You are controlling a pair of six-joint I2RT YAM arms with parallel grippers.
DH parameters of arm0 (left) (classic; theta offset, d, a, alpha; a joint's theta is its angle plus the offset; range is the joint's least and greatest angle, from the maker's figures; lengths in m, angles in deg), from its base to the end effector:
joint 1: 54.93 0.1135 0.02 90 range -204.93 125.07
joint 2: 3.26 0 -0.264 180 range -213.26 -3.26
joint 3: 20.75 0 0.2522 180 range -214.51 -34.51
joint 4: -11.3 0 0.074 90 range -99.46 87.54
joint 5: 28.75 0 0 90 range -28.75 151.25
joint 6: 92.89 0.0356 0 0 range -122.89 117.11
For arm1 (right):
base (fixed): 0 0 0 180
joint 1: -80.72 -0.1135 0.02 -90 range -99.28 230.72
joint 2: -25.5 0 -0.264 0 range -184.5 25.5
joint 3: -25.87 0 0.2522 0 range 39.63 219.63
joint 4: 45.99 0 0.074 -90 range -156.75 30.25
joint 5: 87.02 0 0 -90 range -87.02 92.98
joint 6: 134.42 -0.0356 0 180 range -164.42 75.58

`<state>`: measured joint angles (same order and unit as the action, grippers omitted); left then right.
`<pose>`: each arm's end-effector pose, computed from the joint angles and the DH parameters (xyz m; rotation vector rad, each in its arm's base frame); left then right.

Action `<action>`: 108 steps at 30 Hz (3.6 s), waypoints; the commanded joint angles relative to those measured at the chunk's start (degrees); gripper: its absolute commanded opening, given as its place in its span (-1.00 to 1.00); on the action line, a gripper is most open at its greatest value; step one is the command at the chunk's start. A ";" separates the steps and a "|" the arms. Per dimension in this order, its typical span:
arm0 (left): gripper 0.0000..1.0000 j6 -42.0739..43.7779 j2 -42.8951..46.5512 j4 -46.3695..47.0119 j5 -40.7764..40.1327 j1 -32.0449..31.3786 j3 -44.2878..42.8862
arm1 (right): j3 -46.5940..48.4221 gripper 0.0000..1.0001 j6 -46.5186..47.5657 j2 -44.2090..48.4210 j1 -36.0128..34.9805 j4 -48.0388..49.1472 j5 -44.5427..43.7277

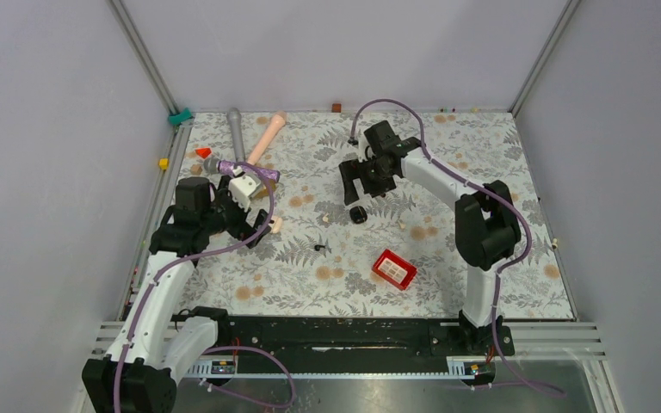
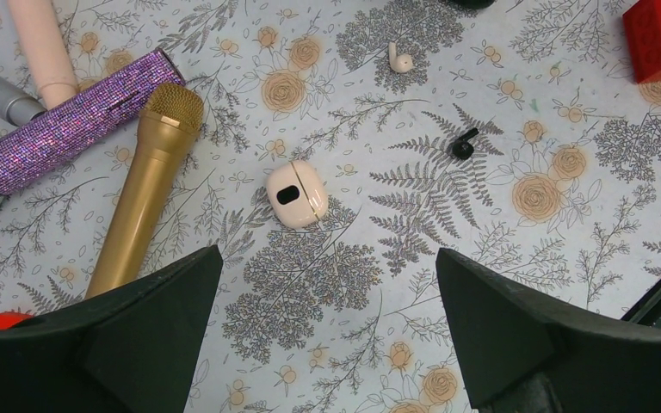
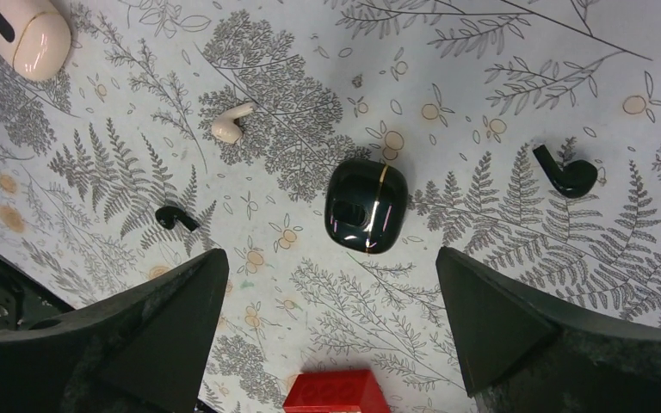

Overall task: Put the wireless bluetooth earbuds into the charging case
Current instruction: Pick up the charging case at the center of the board.

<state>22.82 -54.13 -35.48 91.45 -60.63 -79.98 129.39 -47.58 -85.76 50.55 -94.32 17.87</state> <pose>0.1823 -0.0362 0.2899 0.8499 1.9894 -0.3899 0.3638 0.2221 0.2356 -0.7062 2.4976 0.5516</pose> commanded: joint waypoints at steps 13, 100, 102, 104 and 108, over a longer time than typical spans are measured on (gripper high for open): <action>0.97 0.71 0.95 2.30 0.56 0.52 0.03 | 5.49 0.57 -7.02 -9.06 2.93 -3.75 1.62; 0.97 0.42 -1.12 2.29 3.43 0.58 -0.42 | -1.33 -0.54 -13.18 -9.12 4.67 5.20 14.93; 0.97 0.18 -2.79 2.30 4.43 0.52 -1.22 | -1.80 -0.54 -12.45 -8.26 4.68 5.33 14.92; 0.97 -0.10 -5.23 2.31 5.13 0.29 -2.50 | -2.30 -0.54 -11.70 -7.12 4.67 5.58 14.87; 0.97 -1.72 -11.32 3.63 7.52 -0.06 -5.48 | -3.61 -0.54 -10.36 -4.56 4.68 6.10 14.91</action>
<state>22.52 -61.08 -35.37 94.47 -60.41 -80.92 126.92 -60.41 -95.86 55.84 -89.25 32.52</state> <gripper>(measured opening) 0.985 0.353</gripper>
